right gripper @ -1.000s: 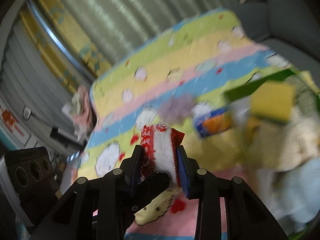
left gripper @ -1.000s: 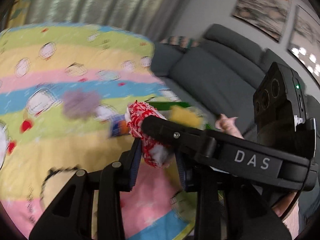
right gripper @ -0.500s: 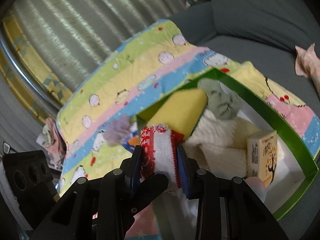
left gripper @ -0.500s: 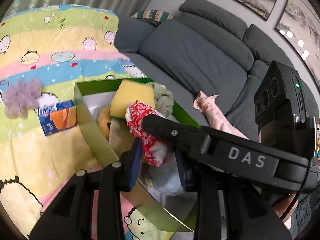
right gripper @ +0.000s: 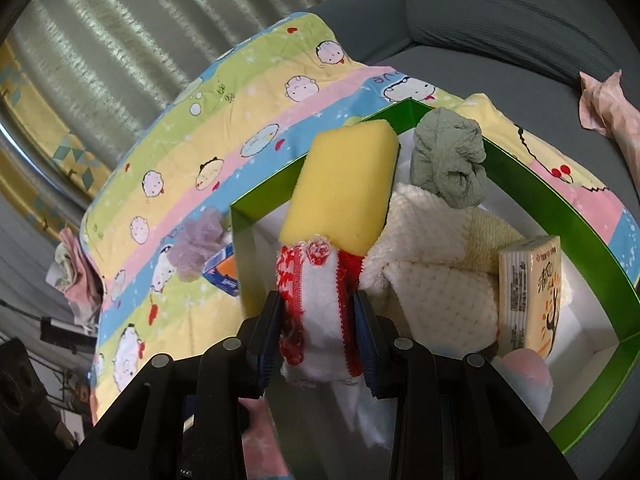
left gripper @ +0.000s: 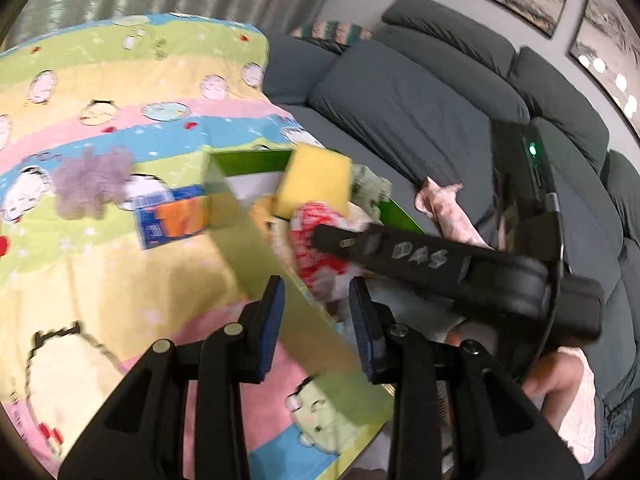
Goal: Organize soft objects
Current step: 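Carry the red-white plush in the right gripper into the box and release, then move the right gripper back over the quilt and grasp the lilac bath puff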
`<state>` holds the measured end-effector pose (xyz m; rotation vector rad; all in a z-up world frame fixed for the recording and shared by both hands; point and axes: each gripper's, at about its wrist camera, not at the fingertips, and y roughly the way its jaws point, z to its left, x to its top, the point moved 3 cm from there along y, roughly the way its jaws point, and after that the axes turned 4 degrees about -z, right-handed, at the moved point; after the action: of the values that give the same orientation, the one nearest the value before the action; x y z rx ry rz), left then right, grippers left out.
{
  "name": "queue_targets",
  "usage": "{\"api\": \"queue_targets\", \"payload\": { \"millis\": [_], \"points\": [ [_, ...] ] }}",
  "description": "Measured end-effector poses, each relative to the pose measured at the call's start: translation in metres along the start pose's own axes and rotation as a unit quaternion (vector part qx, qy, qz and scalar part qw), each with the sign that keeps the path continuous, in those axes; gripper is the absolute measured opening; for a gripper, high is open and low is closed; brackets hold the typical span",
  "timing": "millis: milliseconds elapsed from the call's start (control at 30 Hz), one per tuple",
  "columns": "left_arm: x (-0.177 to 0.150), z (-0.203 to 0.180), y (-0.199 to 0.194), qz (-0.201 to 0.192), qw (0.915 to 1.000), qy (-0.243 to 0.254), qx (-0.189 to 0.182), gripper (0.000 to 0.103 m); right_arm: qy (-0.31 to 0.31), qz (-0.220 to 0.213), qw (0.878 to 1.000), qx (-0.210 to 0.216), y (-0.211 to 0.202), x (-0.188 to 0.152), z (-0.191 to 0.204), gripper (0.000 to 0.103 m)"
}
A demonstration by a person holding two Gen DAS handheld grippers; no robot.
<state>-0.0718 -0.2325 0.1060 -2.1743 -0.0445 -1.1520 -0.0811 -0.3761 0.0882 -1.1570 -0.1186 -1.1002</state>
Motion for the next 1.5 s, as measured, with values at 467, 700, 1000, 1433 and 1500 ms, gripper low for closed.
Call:
{"api": "queue_targets", "payload": {
  "millis": [467,700,1000,1433,1500],
  "points": [
    [-0.027,0.099,-0.113,-0.083,0.98,-0.044,0.176,0.087,-0.07,-0.115,0.991,0.01,-0.048,0.004,0.056,0.081],
    [-0.04,0.159,-0.129,-0.083,0.9576,-0.136,0.24,0.087,-0.11,-0.117,0.987,0.029,-0.035,-0.009,0.103,0.09],
    [-0.047,0.199,-0.142,-0.075,0.9376,-0.178,0.289,0.087,-0.146,-0.06,0.986,0.057,0.041,-0.006,0.182,0.09],
    [-0.047,0.219,-0.15,-0.075,0.9347,-0.22,0.269,0.087,-0.187,0.059,0.978,-0.071,0.221,-0.005,0.217,0.047],
    [-0.047,0.221,-0.152,-0.078,0.9345,-0.227,0.263,0.087,-0.192,0.071,0.974,-0.094,0.23,-0.01,0.212,0.023]
  ]
}}
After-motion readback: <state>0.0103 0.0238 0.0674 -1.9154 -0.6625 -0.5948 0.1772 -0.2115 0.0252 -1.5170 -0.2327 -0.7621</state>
